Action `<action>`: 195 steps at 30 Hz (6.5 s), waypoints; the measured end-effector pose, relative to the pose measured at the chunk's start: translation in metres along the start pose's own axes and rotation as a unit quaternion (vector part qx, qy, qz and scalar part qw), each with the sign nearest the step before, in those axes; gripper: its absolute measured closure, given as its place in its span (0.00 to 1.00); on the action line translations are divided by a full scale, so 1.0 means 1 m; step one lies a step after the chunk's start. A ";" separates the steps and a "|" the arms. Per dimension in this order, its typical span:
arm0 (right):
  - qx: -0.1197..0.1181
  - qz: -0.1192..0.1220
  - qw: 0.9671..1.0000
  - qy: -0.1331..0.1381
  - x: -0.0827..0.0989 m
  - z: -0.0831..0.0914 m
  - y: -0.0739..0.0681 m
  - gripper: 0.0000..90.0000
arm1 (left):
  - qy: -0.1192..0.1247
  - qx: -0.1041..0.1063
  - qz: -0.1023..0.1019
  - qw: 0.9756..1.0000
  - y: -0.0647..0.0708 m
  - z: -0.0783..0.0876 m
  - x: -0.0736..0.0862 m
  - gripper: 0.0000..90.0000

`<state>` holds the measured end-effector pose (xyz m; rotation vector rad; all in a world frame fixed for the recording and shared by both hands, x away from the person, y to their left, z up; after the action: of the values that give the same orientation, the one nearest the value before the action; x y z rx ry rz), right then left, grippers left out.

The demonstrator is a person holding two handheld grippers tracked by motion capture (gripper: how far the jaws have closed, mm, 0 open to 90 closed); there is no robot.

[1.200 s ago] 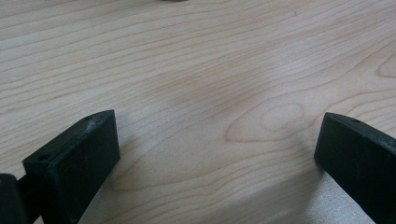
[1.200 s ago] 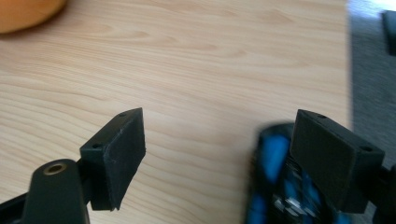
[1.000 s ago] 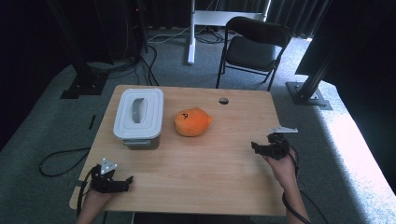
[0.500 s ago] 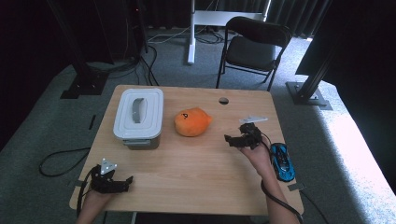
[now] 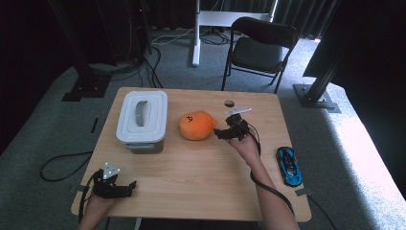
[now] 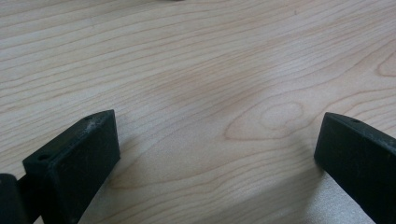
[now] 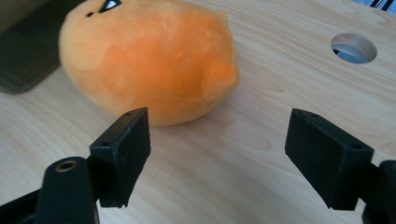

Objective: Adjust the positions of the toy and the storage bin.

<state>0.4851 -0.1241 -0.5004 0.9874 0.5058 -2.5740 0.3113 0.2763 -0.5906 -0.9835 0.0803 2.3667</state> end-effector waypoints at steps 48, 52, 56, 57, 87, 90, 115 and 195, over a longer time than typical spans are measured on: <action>0.043 0.007 0.999 0.024 0.019 0.014 -0.007 0.87 | 0.001 0.001 -0.002 1.000 0.000 0.000 0.000 0.01; 0.070 -0.014 0.997 0.025 0.030 0.030 0.011 0.87 | 0.001 0.001 -0.002 1.000 0.000 0.000 0.000 0.01; 0.067 -0.026 0.997 0.024 0.046 0.041 0.013 0.85 | 0.001 0.001 -0.002 1.000 0.000 0.000 0.000 0.01; 0.060 -0.025 0.998 0.018 0.051 0.041 0.010 0.82 | 0.001 0.001 -0.002 1.000 0.000 0.000 0.000 0.01; 0.017 -0.076 0.997 -0.009 0.059 0.056 0.074 0.70 | 0.000 0.000 0.000 1.000 0.000 0.000 0.000 0.01; 0.013 -0.067 0.998 -0.012 0.063 0.059 0.069 0.81 | 0.000 0.000 0.000 1.000 0.000 0.000 0.000 0.01; -0.051 -0.048 0.998 -0.008 0.098 0.069 -0.008 0.77 | 0.000 0.000 0.000 1.000 0.000 0.000 0.000 0.01; 0.070 -0.053 0.995 0.046 0.009 0.080 0.071 0.83 | 0.000 0.000 0.000 1.000 0.000 0.000 0.000 0.01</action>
<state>0.4634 -0.2237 -0.4658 1.1598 0.4169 -2.6984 0.3107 0.2762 -0.5906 -0.9844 0.0800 2.3666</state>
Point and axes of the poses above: each handheld gripper's, and its own axes: z roughly backward along the jaws, x roughly out of its underside, y roughly to its right, the point moved 6 cm from there along -z, roughly forward along the jaws, and after that the axes turned 12 degrees about -z, right-handed, at the moved point
